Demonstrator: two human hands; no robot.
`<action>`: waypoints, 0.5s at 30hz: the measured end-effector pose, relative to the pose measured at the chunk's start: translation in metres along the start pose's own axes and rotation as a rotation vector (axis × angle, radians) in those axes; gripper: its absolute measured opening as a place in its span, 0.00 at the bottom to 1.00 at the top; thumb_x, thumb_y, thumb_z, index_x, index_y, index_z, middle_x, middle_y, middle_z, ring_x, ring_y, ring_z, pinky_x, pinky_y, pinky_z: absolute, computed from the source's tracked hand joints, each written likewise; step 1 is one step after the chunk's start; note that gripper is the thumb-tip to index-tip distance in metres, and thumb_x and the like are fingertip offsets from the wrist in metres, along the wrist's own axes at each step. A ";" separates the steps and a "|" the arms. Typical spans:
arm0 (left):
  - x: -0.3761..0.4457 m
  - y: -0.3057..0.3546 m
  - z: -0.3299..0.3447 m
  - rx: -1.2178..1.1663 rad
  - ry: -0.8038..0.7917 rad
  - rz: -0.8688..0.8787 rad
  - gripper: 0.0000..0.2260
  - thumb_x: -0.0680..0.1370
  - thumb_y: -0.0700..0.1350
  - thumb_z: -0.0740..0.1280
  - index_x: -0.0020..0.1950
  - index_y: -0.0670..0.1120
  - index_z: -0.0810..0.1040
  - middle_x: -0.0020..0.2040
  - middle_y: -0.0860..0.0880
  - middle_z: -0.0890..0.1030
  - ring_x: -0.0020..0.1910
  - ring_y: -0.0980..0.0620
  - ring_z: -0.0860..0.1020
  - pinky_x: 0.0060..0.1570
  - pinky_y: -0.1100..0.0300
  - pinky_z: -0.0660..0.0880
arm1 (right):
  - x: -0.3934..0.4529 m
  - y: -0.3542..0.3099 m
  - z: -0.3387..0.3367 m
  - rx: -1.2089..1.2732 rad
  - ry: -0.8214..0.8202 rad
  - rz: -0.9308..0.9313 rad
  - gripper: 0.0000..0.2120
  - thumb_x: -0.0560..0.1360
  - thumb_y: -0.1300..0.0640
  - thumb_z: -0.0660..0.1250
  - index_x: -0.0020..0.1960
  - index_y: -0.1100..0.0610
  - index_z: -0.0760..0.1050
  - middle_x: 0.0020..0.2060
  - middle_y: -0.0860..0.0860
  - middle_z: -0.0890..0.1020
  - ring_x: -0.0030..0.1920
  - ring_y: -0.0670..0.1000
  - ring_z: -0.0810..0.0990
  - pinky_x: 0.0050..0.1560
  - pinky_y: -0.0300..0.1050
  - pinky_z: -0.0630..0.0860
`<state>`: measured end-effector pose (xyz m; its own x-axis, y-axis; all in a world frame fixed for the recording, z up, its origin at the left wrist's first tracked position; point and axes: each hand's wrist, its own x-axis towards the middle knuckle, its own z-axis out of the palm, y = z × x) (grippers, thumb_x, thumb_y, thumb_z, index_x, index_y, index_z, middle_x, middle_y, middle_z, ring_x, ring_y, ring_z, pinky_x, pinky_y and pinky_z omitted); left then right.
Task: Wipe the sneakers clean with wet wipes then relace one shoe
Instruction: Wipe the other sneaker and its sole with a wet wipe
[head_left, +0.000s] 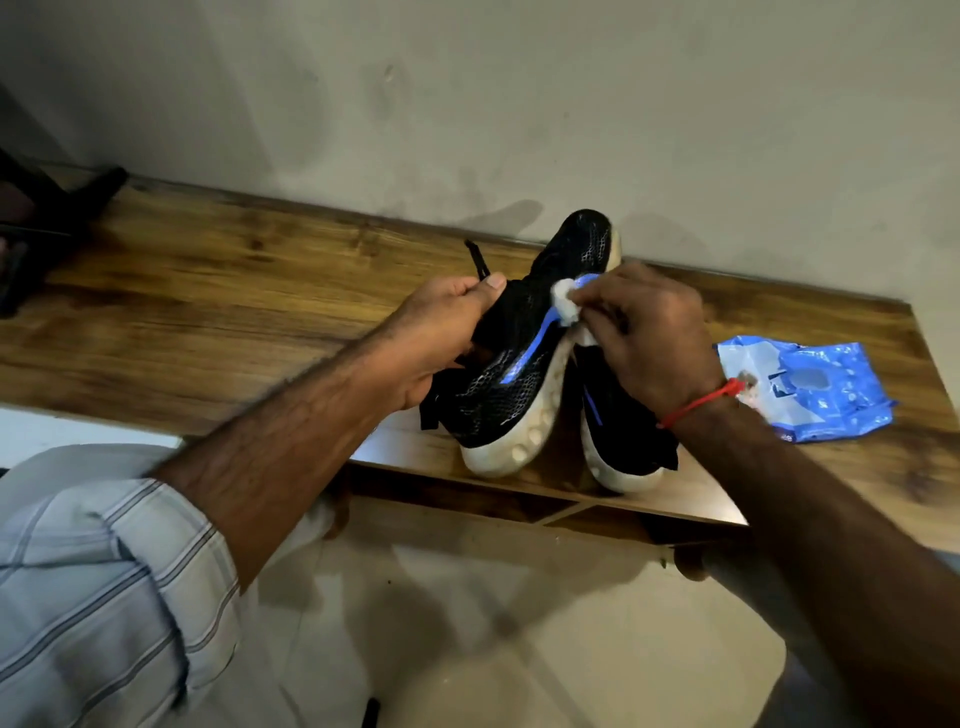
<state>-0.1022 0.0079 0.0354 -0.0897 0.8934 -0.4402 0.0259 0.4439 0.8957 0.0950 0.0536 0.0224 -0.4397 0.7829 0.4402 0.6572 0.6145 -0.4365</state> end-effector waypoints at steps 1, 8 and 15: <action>0.000 0.001 0.001 -0.035 -0.017 -0.022 0.15 0.86 0.51 0.60 0.48 0.44 0.81 0.36 0.50 0.82 0.23 0.56 0.76 0.22 0.67 0.69 | 0.000 0.005 -0.003 -0.012 0.012 0.040 0.09 0.71 0.67 0.69 0.49 0.60 0.84 0.43 0.56 0.82 0.44 0.57 0.82 0.51 0.36 0.71; 0.003 0.004 -0.007 -0.123 -0.100 -0.109 0.12 0.84 0.54 0.62 0.52 0.49 0.81 0.45 0.48 0.82 0.33 0.50 0.78 0.31 0.61 0.75 | -0.017 -0.029 0.001 0.107 -0.009 0.037 0.14 0.74 0.49 0.73 0.51 0.58 0.84 0.48 0.51 0.82 0.50 0.46 0.80 0.55 0.32 0.73; 0.005 0.001 -0.012 -0.141 -0.060 -0.092 0.12 0.84 0.54 0.62 0.47 0.49 0.80 0.40 0.51 0.82 0.32 0.51 0.76 0.33 0.61 0.72 | -0.019 -0.050 0.000 0.229 -0.080 -0.044 0.05 0.75 0.61 0.73 0.50 0.58 0.84 0.48 0.47 0.83 0.49 0.42 0.80 0.55 0.32 0.74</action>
<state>-0.1141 0.0115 0.0348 -0.0257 0.8537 -0.5202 -0.1201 0.5140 0.8494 0.0704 0.0079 0.0360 -0.5178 0.7547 0.4029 0.4842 0.6468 -0.5892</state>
